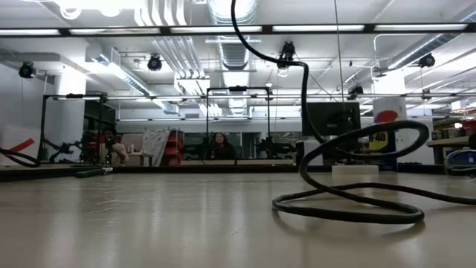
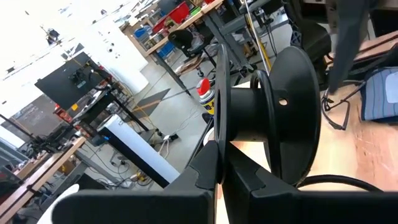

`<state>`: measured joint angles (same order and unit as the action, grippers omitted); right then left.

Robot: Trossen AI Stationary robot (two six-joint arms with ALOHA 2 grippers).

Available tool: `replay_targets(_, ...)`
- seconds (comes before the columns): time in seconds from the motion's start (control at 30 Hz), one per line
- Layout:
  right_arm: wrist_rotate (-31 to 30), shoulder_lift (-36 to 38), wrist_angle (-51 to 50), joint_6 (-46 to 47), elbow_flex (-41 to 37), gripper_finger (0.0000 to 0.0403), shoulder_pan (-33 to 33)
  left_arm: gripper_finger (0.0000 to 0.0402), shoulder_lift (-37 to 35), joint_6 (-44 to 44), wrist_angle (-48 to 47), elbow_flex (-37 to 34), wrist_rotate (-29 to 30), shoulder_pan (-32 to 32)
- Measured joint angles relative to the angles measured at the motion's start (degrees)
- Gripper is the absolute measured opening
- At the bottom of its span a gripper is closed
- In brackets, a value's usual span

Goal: Coil cords
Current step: Uncoil the black wire from the spool

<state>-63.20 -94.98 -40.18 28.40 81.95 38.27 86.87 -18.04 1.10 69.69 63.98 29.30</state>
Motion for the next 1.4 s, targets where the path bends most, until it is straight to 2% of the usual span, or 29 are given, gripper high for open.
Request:
replay_targets(0.27, 3.8, -0.1, 18.3, -15.2, -2.1, 0.0188, -5.8, 0.0000, 0.0, 0.5, 0.7, 0.0, 0.0, -0.1)
replay_targets(0.37, 8.2, -0.2, 23.1, -17.6, -2.3, 0.0183, -7.8, 0.0000, 0.0, 0.6, 0.7, 0.0, 0.0, -0.1)
replay_targets(0.47, 12.2, -0.3, 25.9, -18.9, -2.9, 0.0178, -9.7, 0.0000, 0.0, 0.6, 0.7, 0.0, 0.0, -0.1)
replay_targets(0.73, 12.2, -0.4, 26.6, -19.5, -4.0, 0.0165, -11.9, 0.0000, 0.1, 0.6, 0.7, 0.0, 0.0, -0.1)
replay_targets(0.83, 12.3, -0.4, 30.5, -20.6, -5.6, 0.0157, -12.1, 0.0000, 0.1, 0.6, 0.7, 0.0, 0.0, -0.1)
replay_targets(1.0, 13.0, -0.4, 34.9, -23.6, -7.1, 0.0110, -12.0, 0.0000, 0.1, 0.6, 0.7, 0.0, 0.0, -0.1)
replay_targets(1.17, 15.0, -0.4, 35.0, -25.8, -7.2, 0.0019, -12.1, 0.0000, 0.1, 0.6, 0.7, 0.0, 0.0, -0.1)
replay_targets(1.4, 18.1, -0.4, 39.3, -31.2, -7.2, 0.0002, -10.3, 0.0000, 0.1, -1.9, 0.6, -0.5, 0.0, -0.1)
